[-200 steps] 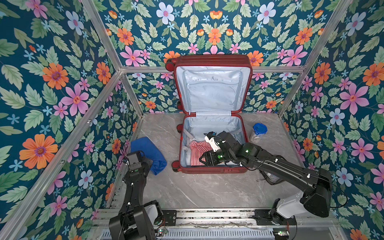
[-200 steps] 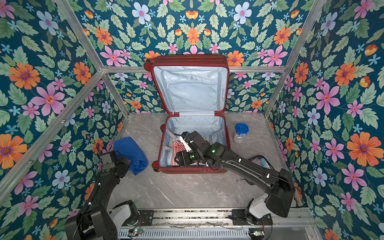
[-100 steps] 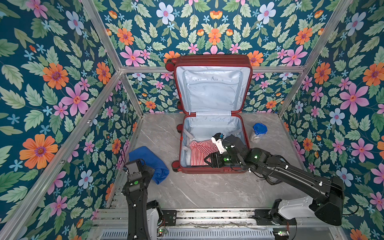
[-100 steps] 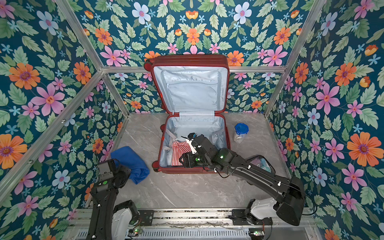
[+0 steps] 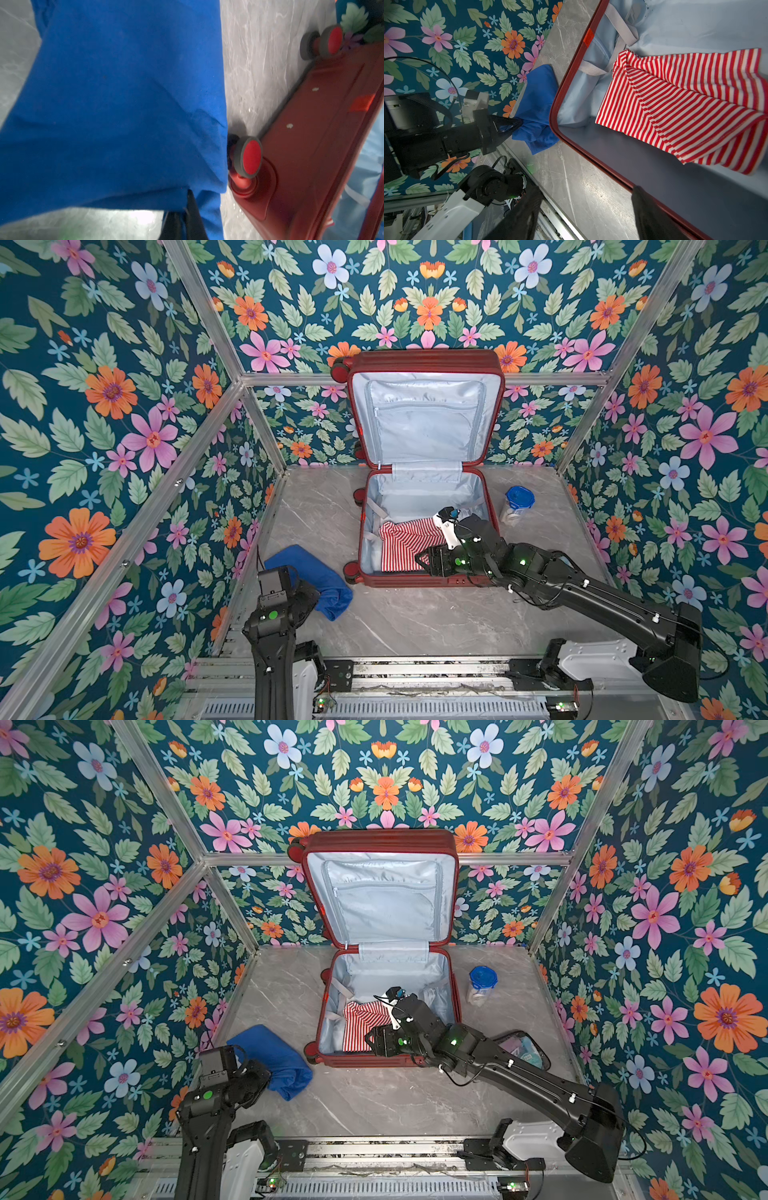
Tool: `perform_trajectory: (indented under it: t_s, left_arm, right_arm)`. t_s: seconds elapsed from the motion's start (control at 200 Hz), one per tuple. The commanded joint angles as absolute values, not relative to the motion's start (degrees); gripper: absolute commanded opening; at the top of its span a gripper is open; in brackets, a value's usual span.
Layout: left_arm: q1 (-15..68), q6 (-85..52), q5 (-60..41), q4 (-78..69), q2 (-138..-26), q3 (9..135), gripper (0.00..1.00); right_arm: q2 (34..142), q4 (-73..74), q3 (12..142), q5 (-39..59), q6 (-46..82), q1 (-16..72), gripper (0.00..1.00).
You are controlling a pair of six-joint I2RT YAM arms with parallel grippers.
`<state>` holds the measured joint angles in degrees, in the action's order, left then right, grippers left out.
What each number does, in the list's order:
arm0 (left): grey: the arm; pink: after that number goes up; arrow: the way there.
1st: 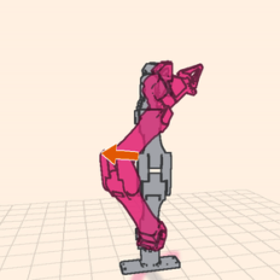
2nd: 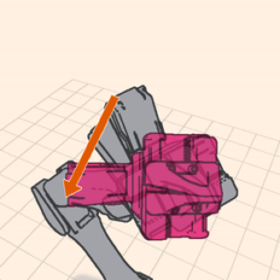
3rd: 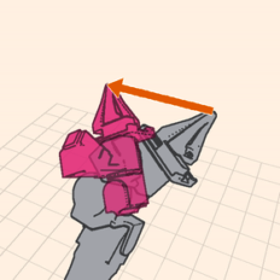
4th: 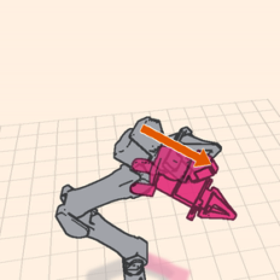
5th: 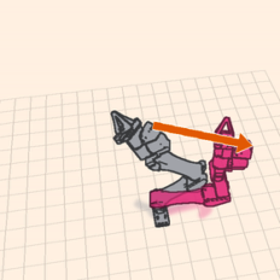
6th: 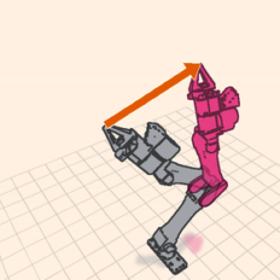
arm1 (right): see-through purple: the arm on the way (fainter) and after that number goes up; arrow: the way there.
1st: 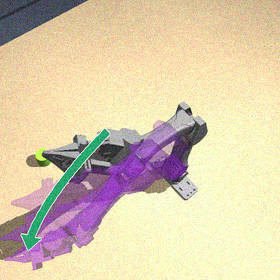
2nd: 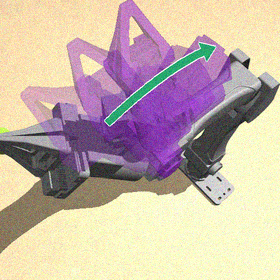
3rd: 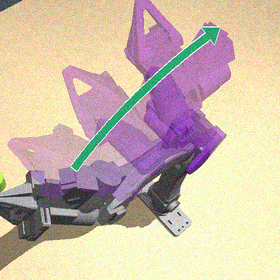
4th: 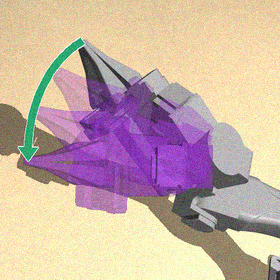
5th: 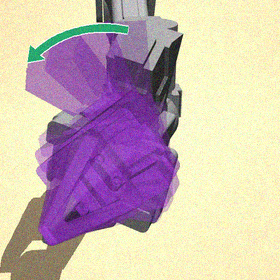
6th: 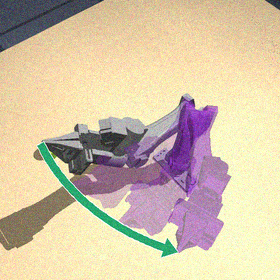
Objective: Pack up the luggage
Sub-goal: 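Drag the blue cloth toward the robot with the left gripper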
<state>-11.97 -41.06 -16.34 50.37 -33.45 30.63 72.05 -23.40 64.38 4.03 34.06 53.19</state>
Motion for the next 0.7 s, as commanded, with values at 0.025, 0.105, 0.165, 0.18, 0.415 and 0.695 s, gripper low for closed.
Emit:
perform_trajectory:
  t_s: [0.025,0.105,0.165,0.18,0.415,0.695]
  left_arm:
    - [-9.3,-38.0,-17.3,57.5,-33.3,32.6,0.0]
    - [-7.8,-36.5,-17.4,61.8,-33.1,34.1,0.0]
    - [-7.4,-35.5,-18.1,64.8,-32.2,35.0,0.0]
    - [-7.4,-35.4,-18.5,65.4,-32.0,35.0,0.0]
    - [-7.4,-34.9,-24.4,71.4,-27.2,33.1,0.0]
    - [-7.1,-32.6,-25.1,68.4,-31.2,34.5,0.0]
  right_arm:
    - [71.3,-21.1,64.2,2.2,34.2,53.3,0.71]
    - [70.8,-21.5,64.2,1.9,34.2,53.3,0.71]
    - [70.3,-21.7,63.9,1.4,34.1,53.2,0.72]
    - [70.1,-21.7,63.8,1.3,34.0,53.1,0.72]
    - [67.9,-21.7,61.7,1.7,34.5,51.7,0.73]
    - [65.1,-20.7,57.6,5.8,36.6,45.9,0.73]
